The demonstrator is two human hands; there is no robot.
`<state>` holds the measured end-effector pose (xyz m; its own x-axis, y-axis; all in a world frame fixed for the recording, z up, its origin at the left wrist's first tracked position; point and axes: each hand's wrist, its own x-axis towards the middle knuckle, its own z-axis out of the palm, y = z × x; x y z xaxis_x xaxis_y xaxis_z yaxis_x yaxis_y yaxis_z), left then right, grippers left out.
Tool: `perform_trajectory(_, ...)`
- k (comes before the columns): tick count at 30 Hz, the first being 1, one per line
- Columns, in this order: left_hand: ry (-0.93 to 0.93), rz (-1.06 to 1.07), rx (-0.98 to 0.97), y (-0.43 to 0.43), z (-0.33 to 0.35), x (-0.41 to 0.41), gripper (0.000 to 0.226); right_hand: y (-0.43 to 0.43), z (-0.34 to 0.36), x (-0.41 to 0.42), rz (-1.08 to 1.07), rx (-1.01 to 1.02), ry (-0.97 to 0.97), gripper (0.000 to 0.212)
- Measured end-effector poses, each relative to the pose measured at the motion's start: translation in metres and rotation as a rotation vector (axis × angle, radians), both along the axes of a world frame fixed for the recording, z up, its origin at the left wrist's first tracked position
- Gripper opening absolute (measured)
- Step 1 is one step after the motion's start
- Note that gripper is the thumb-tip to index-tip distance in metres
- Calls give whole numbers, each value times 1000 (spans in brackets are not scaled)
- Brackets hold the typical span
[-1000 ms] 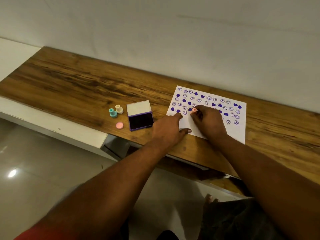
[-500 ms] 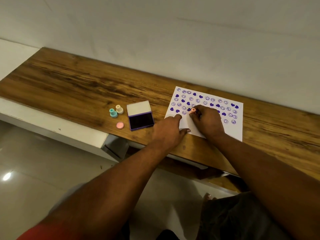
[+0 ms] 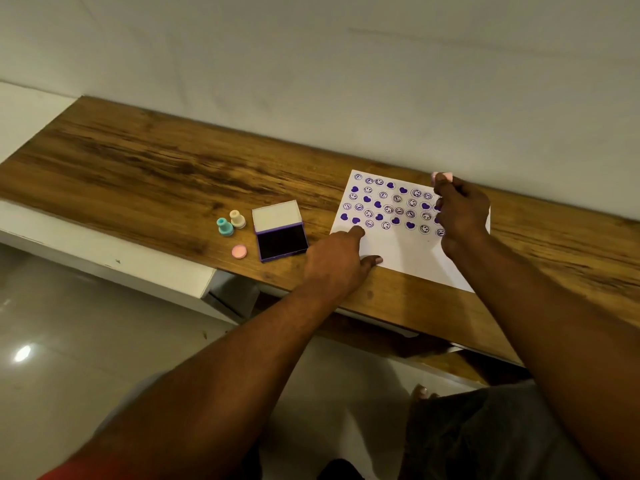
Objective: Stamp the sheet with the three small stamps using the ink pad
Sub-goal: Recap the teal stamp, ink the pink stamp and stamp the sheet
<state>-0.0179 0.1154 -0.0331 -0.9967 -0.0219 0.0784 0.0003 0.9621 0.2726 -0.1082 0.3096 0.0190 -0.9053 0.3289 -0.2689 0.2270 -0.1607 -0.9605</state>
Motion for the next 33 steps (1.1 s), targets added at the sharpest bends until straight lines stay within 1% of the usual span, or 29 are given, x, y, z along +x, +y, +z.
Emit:
perform_trajectory(3, 4, -1, 2, 1, 1, 1, 70, -9, -5, 0, 32, 45, 0, 24)
perform_trajectory(6, -10, -1, 21, 1, 3, 0, 70, -13, -11, 0, 46, 88, 4, 27)
perform_trajectory(9, 10, -5, 31, 1, 3, 3, 71, -15, -14, 0, 57, 137, 3, 24)
perform_trajectory(14, 41, 20, 79, -6, 11, 2, 73, -31, -12, 3, 145, 375, 78, 31)
perform_trajectory(18, 102, 48, 148, -30, 32, 2, 64, -53, -3, 5, 230, 495, 187, 28)
perform_trajectory(20, 112, 81, 181, -50, 43, 5, 59, -69, 0, 8, 280, 511, 217, 21)
perform_trajectory(23, 150, 136, 216, -84, 54, 12, 44, -95, 5, 12, 353, 545, 275, 11)
perform_trajectory(26, 196, 210, 224, -121, 59, 24, 29, -126, 8, 20, 449, 536, 347, 18)
perform_trajectory(28, 164, 261, 204, -144, 59, 32, 22, -147, 9, 27, 544, 544, 367, 23)
perform_trajectory(31, 106, 319, 215, -176, 57, 44, 20, -176, 9, 38, 698, 608, 422, 26)
perform_trajectory(33, 70, 324, 224, -194, 57, 50, 25, -193, 8, 45, 790, 644, 464, 25)
